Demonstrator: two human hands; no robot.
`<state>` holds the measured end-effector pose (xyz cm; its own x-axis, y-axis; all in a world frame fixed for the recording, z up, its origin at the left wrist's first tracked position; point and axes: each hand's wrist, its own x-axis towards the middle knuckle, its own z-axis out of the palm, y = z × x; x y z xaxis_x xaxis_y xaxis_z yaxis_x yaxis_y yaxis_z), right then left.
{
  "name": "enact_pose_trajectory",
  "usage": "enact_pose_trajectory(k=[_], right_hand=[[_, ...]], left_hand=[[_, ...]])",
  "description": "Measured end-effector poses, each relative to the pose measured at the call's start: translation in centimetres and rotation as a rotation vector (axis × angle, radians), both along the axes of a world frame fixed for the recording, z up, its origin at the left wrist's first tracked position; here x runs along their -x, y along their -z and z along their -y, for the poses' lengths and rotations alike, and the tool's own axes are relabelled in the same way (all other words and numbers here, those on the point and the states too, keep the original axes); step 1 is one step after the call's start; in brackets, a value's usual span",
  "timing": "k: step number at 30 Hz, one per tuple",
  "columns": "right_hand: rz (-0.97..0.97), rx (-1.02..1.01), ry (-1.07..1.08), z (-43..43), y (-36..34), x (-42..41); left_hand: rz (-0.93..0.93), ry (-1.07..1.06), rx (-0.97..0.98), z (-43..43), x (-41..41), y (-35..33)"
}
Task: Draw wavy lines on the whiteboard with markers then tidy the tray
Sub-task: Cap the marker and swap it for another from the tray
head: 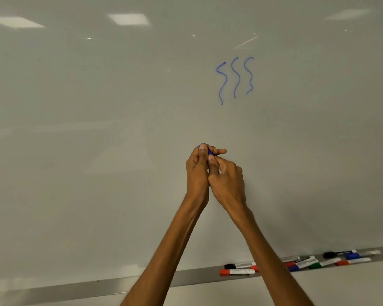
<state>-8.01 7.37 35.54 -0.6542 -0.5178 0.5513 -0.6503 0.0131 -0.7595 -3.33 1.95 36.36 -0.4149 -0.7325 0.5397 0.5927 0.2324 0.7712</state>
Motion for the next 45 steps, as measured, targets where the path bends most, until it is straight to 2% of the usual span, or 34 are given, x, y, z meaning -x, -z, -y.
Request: enact_pose_trajectory(k=[3,5,7,9,10,14,16,18,22,26,29,33,38,45], right_hand=[[-0.028,-0.001,0.002,-0.1,-1.0,-0.3],[0.069,-0.012,-0.11,0.1,-2.0,-0.5],[0.207,-0.042,-0.201,0.0,-1.7,-0.5],[0.241,-0.027,-0.174,-0.4,0.4,-0.7],[0.244,0.003,-0.152,-0.7,1.5,-0.7],[0.375,0.123,-0.191,-0.7,1.7,0.7],[0.419,0.184,-0.19,-0.2,-0.4,1.9],[0.448,0.302,-0.183,0.0,-2.6,3.8],[0.268,0.457,-0.079,-0.9,-7.1,7.7],[0.021,0.468,0.046,-1.8,-11.6,10.4],[-0.096,0.459,0.13,-1.6,-13.8,12.3],[-0.17,0.431,0.174,-1.0,-15.5,14.1],[-0.209,0.426,0.229,-0.5,-15.4,15.2],[-0.15,0.517,0.206,-1.1,-15.0,16.9]], left_hand=[[0.0,0.01,-0.005,-0.2,-0.1,-0.5],[0.003,0.002,-0.003,-0.3,-0.1,-1.2],[-0.11,-0.006,-0.062,0.9,-0.3,-3.1],[-0.268,-0.017,-0.085,3.7,-1.4,-6.0],[-0.282,-0.045,-0.043,4.9,-2.0,-7.5],[0.017,-0.251,0.221,5.1,-2.8,-8.4],[0.076,-0.376,0.28,4.0,-2.5,-7.6],[0.05,-0.526,0.287,4.0,-2.1,-7.6],[-0.033,-0.777,0.415,5.4,-0.9,-9.7],[0.099,-0.973,0.639,8.0,1.6,-12.1],[0.112,-1.113,0.765,9.5,3.6,-13.6],[0.055,-1.226,0.836,10.9,5.2,-13.9],[0.075,-1.292,0.882,11.7,5.5,-13.6],[0.097,-1.325,0.866,11.6,5.4,-13.5]])
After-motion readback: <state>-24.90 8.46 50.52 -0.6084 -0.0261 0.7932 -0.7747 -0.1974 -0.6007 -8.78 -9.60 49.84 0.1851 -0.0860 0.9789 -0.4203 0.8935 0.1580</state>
